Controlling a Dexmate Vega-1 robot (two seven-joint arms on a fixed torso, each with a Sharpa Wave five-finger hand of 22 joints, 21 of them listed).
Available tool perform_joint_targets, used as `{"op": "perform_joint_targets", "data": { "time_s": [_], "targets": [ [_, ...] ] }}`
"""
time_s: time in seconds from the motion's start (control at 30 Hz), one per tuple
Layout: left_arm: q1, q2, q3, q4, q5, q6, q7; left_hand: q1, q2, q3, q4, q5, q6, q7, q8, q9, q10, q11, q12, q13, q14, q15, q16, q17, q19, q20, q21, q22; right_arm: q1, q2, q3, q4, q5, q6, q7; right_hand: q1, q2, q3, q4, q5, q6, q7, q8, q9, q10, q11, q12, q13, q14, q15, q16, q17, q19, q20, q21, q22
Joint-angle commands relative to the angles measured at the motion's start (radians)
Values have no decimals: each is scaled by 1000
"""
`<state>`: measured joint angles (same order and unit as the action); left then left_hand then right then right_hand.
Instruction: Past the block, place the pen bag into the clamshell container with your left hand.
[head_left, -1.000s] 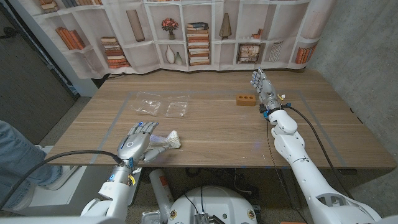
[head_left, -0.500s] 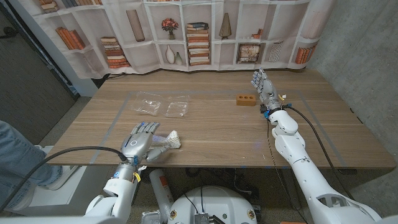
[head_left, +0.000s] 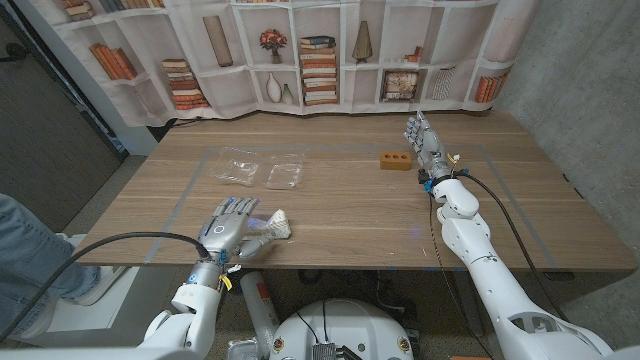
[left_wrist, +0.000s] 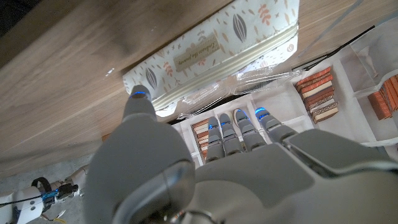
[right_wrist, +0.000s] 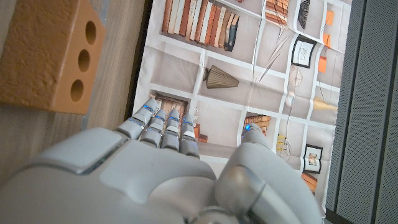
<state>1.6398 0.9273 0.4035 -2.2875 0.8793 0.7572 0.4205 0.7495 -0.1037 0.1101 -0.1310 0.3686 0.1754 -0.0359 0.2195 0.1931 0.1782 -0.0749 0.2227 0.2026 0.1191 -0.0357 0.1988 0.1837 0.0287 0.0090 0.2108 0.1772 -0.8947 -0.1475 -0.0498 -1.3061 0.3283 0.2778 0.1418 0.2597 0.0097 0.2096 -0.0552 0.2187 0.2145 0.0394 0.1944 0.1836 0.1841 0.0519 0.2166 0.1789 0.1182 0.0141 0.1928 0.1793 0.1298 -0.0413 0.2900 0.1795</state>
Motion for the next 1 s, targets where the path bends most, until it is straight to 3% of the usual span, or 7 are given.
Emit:
{"op": "perform_joint_targets", "data": {
  "time_s": [0.03,0.27,0.77,1.0],
  "targets": [
    [-69,20,80,16,-9,47,-5,15,6,-5,-5,8,11,-3,2,4,6,-2,2,1,5,-8,0,4,8,0,0,3,-11,-3,8,-10,2,-1,-3,0,13,2,-4,-3,10,0,3,5,10,2,-3,5,8,0,-2,1,7,-15,-3,1],
    [-111,23,145,47,43,83,18,31,14,-4,-5,10,38,-5,10,5,25,-11,8,2,24,-19,6,4,19,-13,1,3,-12,-5,10,-11,3,-1,-1,0,13,1,-5,-3,11,-1,3,5,9,3,-3,5,7,1,-3,2,7,-14,-6,1],
    [-134,29,168,66,-18,73,82,61,27,-2,-6,15,87,-4,23,5,66,-37,17,3,60,-37,13,4,48,-18,6,2,-12,-7,11,-11,2,-6,-1,-1,13,0,-6,-3,11,-1,2,5,9,1,-4,5,8,2,-3,2,8,-14,-11,2],
    [-142,27,173,79,-47,58,118,104,50,5,-7,15,153,-20,38,6,128,-54,29,4,118,-59,22,3,110,-26,20,2,-8,-6,10,-4,1,-9,0,-1,14,0,-6,-3,11,-2,2,5,9,1,-4,5,8,2,-4,2,9,-14,-12,2]
  ]
}}
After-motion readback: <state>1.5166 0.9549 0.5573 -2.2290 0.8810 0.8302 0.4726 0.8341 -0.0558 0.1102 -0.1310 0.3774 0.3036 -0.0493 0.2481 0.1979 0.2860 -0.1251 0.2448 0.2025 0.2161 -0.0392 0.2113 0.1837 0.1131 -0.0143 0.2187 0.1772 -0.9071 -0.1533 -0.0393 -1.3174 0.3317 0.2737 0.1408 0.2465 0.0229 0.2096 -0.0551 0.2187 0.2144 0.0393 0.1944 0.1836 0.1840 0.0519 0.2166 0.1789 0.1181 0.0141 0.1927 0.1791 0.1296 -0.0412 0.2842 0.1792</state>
